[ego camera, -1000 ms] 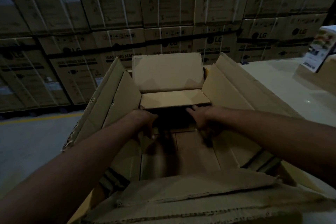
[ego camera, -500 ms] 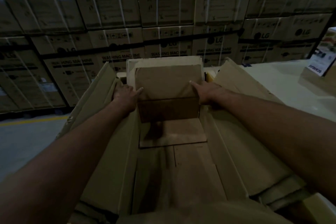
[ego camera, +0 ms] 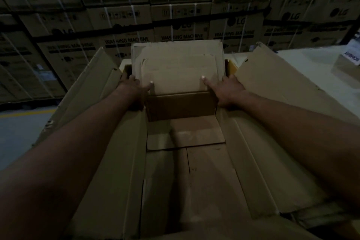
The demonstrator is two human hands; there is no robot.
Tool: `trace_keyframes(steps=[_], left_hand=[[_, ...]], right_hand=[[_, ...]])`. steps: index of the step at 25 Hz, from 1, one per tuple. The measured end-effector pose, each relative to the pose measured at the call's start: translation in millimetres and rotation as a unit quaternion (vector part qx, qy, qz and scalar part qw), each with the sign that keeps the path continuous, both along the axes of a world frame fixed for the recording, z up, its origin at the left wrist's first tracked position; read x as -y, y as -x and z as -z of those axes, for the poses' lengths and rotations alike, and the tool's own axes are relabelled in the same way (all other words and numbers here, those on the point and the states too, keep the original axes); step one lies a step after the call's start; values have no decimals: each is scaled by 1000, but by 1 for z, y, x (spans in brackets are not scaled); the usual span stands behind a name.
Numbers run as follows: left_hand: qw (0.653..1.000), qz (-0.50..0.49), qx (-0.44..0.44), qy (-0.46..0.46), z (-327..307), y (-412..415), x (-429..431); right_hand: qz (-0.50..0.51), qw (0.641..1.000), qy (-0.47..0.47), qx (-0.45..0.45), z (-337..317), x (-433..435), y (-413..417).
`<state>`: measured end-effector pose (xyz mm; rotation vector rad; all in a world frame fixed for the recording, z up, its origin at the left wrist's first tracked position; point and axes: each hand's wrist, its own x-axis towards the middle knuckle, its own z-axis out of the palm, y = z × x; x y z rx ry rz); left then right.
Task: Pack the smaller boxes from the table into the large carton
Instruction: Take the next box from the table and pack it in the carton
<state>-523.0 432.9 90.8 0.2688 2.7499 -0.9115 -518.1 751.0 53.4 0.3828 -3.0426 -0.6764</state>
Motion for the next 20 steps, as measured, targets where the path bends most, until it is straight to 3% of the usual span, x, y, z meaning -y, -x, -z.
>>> trace_keyframes(steps=[12,15,17,20], left_hand=[[997,77,-20,-9,21,-18,-3],[999,10,33,-12,16,-47,-10],[990,-42,128,-43,11,-71,-15],[982,-8,171,83,-13,-95,-20]], right_hand=[[42,998,-40,6,17,7,-19],[45,992,-121,-9,28,9,-50],[78,987,-140,-27,22,9,-76],[112,983,-130,-68,0,7,-103]])
